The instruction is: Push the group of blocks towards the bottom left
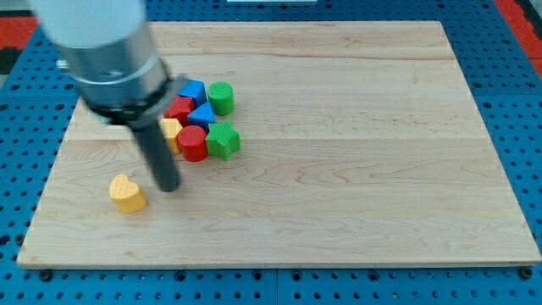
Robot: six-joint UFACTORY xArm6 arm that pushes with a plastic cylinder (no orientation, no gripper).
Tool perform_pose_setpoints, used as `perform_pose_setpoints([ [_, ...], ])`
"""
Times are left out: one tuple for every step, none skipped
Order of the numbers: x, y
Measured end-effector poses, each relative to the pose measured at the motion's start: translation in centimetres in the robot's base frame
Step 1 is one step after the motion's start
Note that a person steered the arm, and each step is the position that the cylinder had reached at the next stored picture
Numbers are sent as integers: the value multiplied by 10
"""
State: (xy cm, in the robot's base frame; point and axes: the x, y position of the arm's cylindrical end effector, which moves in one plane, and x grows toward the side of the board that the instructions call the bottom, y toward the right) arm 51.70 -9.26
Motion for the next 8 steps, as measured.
perform_pose_setpoints([
  [-47,93],
  [-139,89],
  [-200,54],
  [-201,37],
  [-170,6],
  [-185,7],
  [-181,-13],
  [-146,-39],
])
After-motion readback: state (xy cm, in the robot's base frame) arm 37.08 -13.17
